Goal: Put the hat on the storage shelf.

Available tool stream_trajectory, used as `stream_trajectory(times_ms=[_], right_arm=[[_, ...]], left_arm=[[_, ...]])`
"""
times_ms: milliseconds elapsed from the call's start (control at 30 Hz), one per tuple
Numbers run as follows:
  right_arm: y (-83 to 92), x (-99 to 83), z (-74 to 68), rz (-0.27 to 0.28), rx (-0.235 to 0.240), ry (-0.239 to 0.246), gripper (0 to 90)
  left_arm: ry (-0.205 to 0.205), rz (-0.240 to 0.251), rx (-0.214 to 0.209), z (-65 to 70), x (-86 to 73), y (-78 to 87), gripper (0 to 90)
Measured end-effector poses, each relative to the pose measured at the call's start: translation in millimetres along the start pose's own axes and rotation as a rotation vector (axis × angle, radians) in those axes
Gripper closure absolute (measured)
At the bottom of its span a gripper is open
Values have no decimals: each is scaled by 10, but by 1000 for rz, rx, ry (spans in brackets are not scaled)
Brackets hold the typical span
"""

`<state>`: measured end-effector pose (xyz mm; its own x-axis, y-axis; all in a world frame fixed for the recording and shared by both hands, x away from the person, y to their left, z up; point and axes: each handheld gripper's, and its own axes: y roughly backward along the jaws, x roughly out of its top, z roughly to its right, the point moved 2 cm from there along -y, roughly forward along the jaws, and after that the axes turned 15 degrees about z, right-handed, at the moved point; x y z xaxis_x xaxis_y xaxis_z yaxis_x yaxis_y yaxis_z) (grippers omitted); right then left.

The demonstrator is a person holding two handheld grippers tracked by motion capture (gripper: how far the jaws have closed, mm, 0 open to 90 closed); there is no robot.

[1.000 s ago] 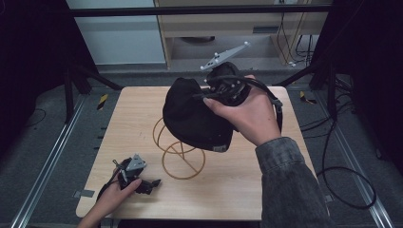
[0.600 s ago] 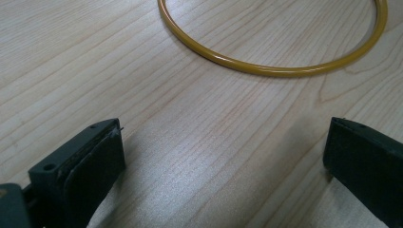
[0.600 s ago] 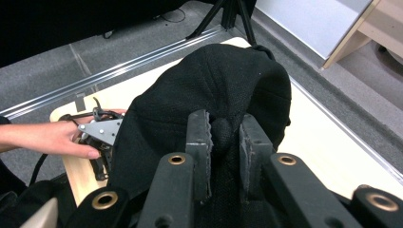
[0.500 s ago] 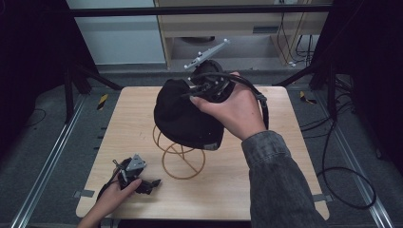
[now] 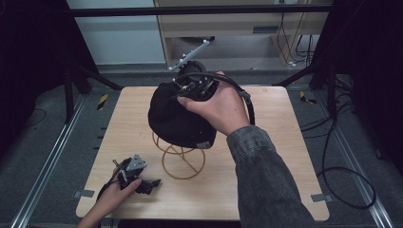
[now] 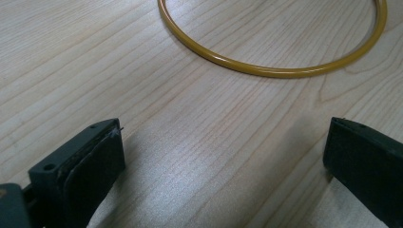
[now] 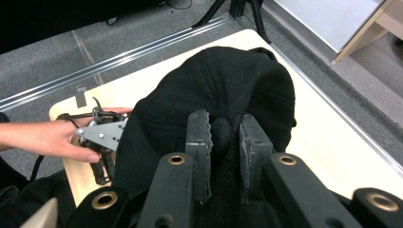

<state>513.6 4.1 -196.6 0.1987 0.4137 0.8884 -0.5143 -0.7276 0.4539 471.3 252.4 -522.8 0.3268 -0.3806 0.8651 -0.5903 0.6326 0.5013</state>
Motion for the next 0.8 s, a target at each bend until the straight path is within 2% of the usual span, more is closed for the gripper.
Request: stream_trajectory(times_ms=[133, 567, 800], right_arm=[[-36, -1, -4, -7, 3, -1, 776], [-220, -56, -32, -81, 7, 19, 770], [-259, -89, -25, -103, 10, 17, 769]], left_arm=[[0, 0, 0, 0, 0, 0, 0], [-1, 1, 1, 0, 0, 0, 0], [-2, 1, 0, 1, -1, 0, 0]])
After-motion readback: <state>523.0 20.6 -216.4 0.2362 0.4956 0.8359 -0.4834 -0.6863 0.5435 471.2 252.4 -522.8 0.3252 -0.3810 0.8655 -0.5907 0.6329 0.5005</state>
